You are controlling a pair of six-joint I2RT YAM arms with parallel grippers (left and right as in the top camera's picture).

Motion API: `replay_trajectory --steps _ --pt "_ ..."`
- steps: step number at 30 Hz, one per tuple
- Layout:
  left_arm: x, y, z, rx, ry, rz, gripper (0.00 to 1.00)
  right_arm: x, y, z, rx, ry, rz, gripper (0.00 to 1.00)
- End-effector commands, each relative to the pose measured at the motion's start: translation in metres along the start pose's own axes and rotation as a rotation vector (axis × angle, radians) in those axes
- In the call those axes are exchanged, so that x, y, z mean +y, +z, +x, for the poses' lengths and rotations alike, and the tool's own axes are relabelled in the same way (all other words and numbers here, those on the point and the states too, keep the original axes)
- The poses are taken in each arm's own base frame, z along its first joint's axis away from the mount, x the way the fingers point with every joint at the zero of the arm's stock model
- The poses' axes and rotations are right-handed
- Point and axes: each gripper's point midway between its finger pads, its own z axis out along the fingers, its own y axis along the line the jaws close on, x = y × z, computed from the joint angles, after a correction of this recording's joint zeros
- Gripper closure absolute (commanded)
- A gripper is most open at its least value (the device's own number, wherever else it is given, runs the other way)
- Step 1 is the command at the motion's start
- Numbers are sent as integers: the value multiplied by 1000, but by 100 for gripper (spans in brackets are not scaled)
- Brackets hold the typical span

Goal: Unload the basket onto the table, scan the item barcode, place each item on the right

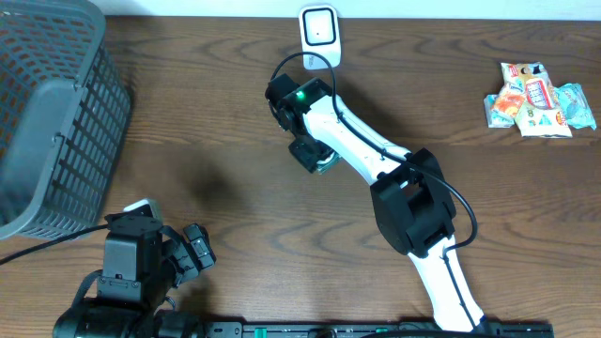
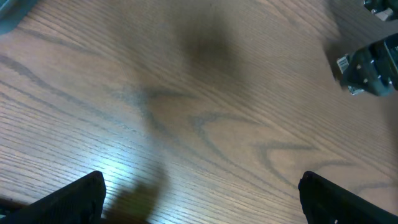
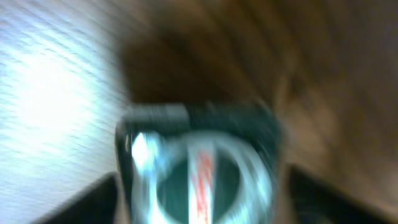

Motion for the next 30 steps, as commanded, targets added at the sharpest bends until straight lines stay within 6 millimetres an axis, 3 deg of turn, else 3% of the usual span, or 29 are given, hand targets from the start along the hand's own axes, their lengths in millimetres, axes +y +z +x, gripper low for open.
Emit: replay_trajectory --steps 1,11,19,21,25,30 --pt "2 0 0 -6 0 -9 2 -34 -7 -1 6 -54 187 1" --pt "2 0 0 -6 0 -9 2 -26 -12 -5 -8 -67 182 1" --pt "2 0 0 -6 0 -9 3 -1 -37 -22 -108 -28 -33 1" --pt "2 0 0 -6 0 -9 2 -5 -50 -25 -143 54 -64 1" --pt "2 0 0 -6 0 -9 2 -25 -77 -24 -194 433 -99 1" --pt "2 0 0 -6 0 -9 2 -37 -77 -16 -156 791 -136 1"
